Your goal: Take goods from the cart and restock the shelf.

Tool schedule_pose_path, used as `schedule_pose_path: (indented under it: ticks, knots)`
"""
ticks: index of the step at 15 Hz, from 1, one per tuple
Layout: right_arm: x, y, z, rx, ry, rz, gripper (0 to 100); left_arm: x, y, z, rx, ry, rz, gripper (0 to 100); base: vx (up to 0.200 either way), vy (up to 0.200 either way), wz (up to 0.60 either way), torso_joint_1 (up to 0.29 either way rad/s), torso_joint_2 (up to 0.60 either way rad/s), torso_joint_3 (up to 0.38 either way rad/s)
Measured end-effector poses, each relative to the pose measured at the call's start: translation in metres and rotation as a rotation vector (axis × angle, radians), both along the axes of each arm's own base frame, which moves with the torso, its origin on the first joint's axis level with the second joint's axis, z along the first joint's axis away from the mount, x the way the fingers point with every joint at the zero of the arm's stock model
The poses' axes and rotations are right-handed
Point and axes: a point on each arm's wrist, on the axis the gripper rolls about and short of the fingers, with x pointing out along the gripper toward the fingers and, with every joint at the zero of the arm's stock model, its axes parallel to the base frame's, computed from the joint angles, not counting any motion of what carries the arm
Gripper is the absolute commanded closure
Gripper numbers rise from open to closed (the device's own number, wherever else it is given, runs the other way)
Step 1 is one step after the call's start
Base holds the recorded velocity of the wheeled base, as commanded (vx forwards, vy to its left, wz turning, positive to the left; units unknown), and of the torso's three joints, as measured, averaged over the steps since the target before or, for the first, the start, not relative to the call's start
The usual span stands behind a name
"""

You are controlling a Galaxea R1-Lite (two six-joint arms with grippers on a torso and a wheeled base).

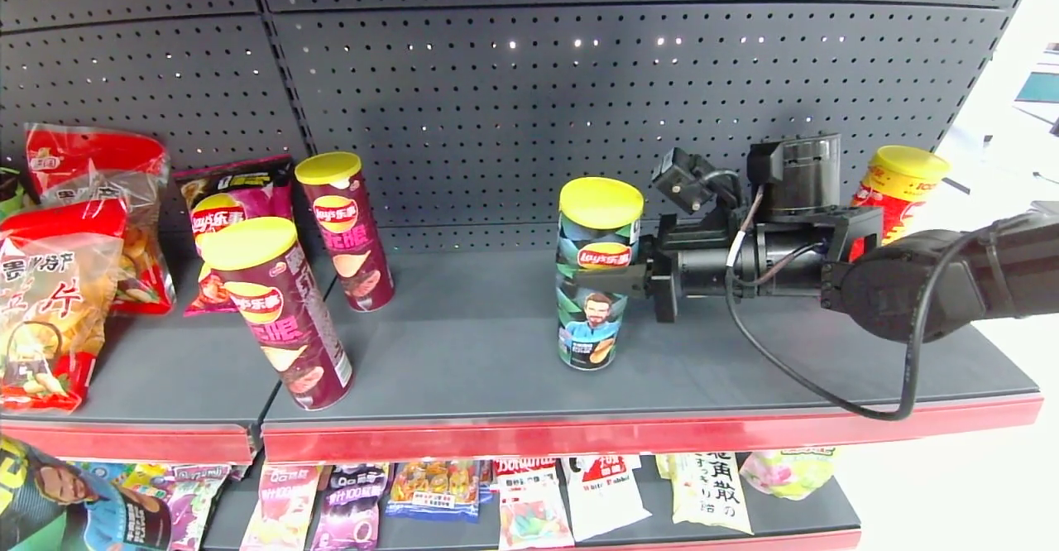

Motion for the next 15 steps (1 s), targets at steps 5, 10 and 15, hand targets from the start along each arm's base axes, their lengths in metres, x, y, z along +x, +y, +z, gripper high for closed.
schedule_pose_path:
  ticks: [5,10,15]
  knots:
    - [-0.008,0.002,-0.009,-0.018,0.029,0.014,100,0.000,0.000,0.000,0.000,0.001,-0.003,100,0.000,0.000,0.00,0.000,0.00,0.000]
    - [-0.017,0.001,-0.016,-0.030,0.050,0.022,100,0.000,0.000,0.000,0.000,0.000,-0.003,100,0.000,0.000,0.00,0.000,0.00,0.000]
    - [-0.020,0.002,-0.015,-0.034,0.050,0.017,100,0.000,0.000,0.000,-0.001,-0.001,-0.003,100,0.000,0.000,0.00,0.000,0.00,0.000]
